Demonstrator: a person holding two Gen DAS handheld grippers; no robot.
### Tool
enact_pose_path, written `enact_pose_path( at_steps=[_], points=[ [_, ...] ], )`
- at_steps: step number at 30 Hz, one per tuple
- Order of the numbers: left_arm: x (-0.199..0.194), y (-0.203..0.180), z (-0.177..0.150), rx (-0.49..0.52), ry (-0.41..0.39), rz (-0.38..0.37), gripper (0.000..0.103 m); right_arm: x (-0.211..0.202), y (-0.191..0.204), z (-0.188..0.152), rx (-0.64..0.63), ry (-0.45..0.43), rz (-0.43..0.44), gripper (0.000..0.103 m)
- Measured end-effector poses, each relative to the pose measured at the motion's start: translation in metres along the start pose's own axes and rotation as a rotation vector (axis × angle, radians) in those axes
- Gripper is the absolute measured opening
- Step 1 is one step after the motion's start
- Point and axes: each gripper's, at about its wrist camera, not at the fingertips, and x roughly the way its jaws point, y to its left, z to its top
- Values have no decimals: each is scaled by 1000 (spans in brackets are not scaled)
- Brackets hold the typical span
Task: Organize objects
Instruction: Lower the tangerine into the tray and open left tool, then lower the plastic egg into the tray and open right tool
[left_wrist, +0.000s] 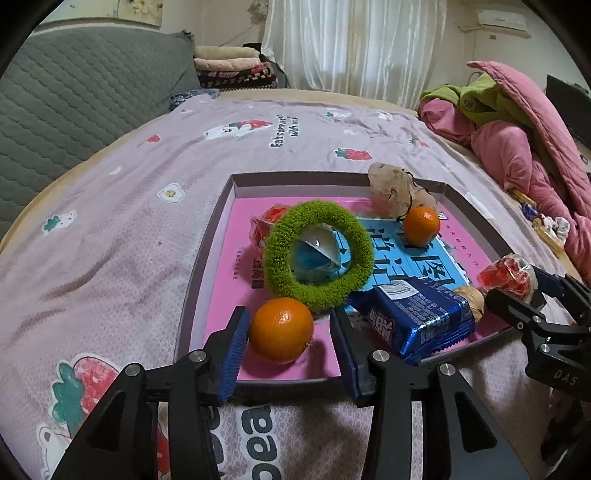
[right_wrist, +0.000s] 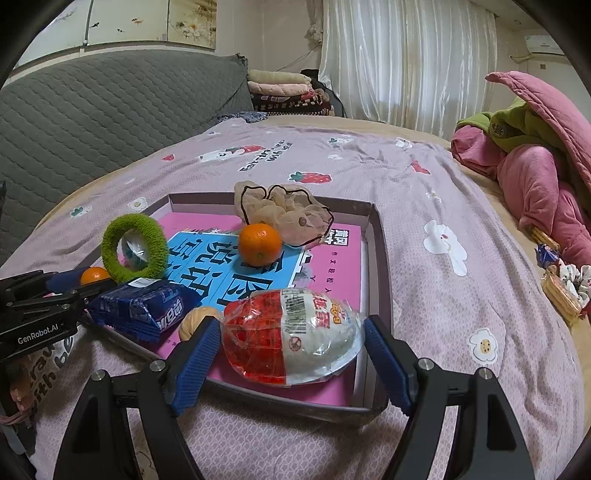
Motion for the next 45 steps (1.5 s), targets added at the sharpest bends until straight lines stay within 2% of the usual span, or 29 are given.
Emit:
enact_pose_path(
  at_steps=[11,30,39,45],
  points=[
    [-10,3,-5,-7,-2,14,59,-4,0,-2,-1,0,1,79],
    [-38,-5,-10,4,-14,42,65,-29,3,-5,10,-46,27,79],
    [-60,-14,-9,7,-46,43,73,-56,3,-5,28,-136,31,79],
    [-75,-17,-10,11,-70,42,76,-75,4,-6,51,-190,26,88]
  ],
)
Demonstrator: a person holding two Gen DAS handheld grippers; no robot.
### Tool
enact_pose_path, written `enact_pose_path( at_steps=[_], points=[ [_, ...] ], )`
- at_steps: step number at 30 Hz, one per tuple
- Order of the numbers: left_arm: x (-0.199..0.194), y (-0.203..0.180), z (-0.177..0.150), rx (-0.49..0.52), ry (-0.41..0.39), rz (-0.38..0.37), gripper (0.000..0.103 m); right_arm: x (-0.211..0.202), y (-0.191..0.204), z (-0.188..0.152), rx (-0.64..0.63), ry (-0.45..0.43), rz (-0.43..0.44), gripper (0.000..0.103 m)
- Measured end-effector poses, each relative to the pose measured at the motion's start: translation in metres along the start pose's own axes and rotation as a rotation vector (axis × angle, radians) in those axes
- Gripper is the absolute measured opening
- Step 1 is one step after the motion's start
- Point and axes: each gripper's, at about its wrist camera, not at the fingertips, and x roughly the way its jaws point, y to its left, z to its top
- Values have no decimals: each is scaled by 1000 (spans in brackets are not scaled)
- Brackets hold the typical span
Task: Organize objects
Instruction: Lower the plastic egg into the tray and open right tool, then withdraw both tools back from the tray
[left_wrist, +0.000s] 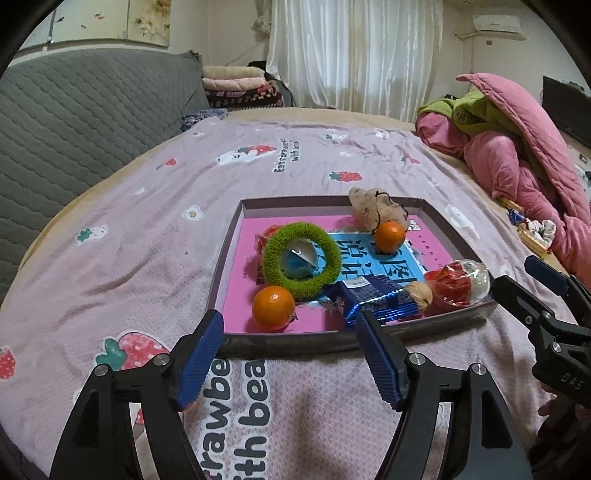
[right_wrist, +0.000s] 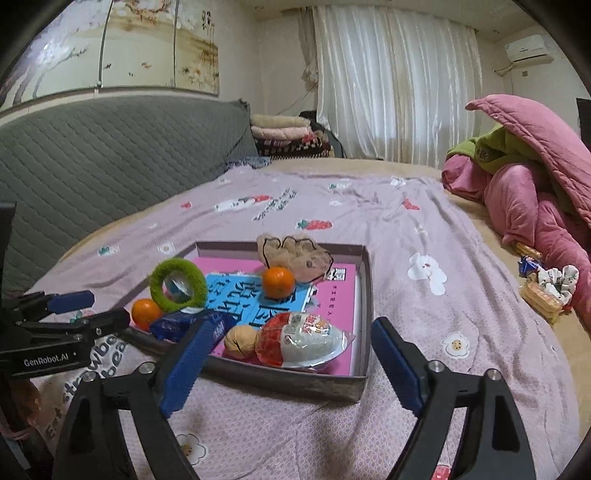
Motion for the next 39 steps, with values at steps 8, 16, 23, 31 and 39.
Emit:
enact_pose_path(
  at_steps=[8,16,23,31,39],
  points=[
    [-20,-3,0,5,-47,-6,79,-20,4,4,22,-65,-26,89],
    [-36,-5,0,3,-79,-6,79,-40,13,4,34,-112,-18,89],
    [-48,-5,-8,0,-100,-22,79,-45,24,-3,14,-97,-34,89],
    [-55,-2,-21,-13,-99,-15,79,-47,33,-16,-3,-71,-47,89],
    [-47,-1,-41,-14,-69,-4,79,-47,39,-34,-7,-34,-61,89]
  ],
)
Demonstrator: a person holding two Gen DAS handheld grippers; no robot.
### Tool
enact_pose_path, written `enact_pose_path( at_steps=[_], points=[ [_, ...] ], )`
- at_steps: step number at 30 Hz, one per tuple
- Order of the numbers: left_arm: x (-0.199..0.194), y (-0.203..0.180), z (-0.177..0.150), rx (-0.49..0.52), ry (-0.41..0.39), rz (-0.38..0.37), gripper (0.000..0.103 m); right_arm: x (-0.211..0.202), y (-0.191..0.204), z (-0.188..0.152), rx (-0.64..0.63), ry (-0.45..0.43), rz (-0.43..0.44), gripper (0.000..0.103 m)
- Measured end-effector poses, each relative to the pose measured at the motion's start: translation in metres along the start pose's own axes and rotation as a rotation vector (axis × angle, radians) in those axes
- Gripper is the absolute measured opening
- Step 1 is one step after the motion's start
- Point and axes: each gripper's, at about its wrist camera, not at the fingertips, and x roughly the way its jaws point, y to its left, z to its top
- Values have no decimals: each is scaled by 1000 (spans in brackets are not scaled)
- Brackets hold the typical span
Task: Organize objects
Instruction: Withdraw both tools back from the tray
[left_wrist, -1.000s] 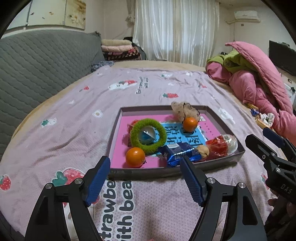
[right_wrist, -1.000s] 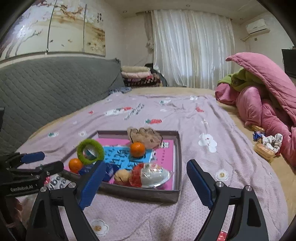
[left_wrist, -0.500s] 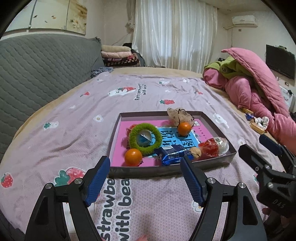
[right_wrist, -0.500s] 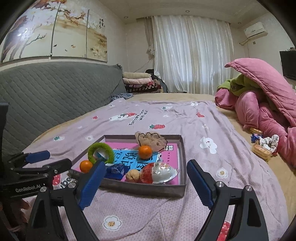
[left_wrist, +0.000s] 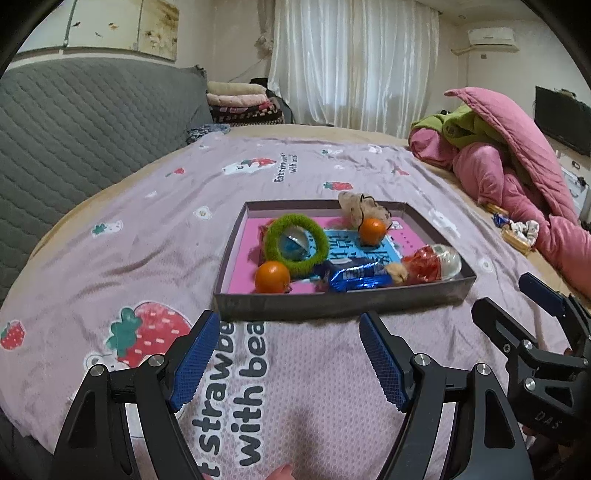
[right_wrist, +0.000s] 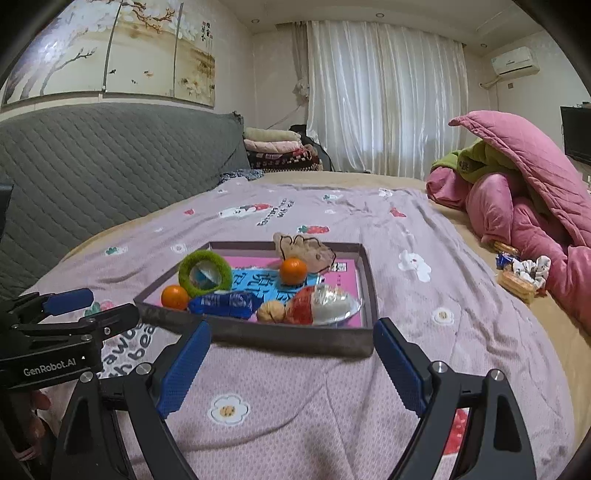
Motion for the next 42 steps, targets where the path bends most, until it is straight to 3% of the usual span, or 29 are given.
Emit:
enact_pose_path(
  at_steps=[15,42],
  points=[
    [15,-3,-26,8,46,-12,79,9,5,-34,12,101,-19,89],
    [25,-2,-48,7,82,-10,79,8,13,-47,-20,123,-27,89]
  ],
)
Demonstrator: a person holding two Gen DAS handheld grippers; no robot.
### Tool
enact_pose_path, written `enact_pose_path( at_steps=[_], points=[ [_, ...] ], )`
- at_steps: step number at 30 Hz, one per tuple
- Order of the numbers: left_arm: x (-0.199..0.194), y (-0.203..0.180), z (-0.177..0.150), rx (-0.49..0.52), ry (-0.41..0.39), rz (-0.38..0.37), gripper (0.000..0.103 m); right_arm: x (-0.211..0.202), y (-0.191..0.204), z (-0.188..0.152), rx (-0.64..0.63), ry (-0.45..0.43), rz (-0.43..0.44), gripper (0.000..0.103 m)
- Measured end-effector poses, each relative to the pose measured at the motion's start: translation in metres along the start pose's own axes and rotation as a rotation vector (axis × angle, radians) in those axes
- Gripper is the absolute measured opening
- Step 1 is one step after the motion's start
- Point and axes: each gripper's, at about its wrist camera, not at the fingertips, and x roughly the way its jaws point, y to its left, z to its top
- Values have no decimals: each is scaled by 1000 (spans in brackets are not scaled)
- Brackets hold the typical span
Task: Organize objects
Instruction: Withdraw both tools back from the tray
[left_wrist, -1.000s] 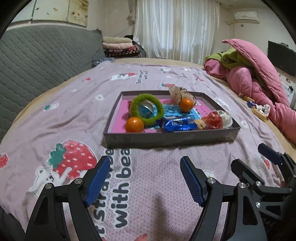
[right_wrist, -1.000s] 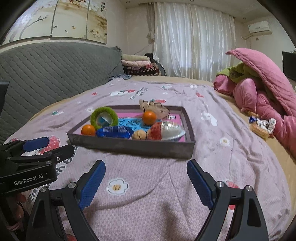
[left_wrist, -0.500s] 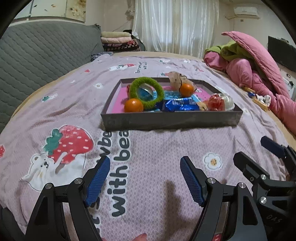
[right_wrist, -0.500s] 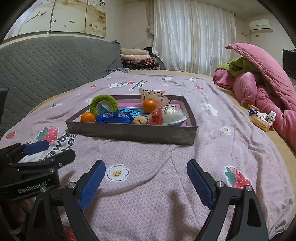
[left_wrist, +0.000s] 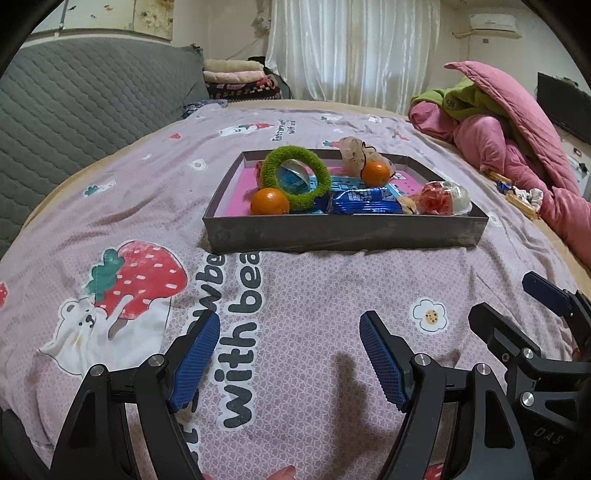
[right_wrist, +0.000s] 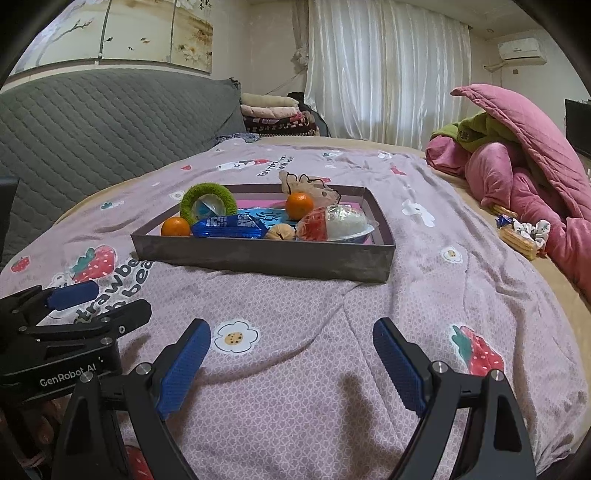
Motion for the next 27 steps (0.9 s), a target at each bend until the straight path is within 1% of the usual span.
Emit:
enact_pose_path(
  at_steps=[19,27],
  points=[
    [1,-1,-2,5,10,-3,79,4,2,-1,-9,21,-1,89],
    [4,0,-4,0,12,-9,79,3,1,-1,-5,16,-3,89]
  ],
)
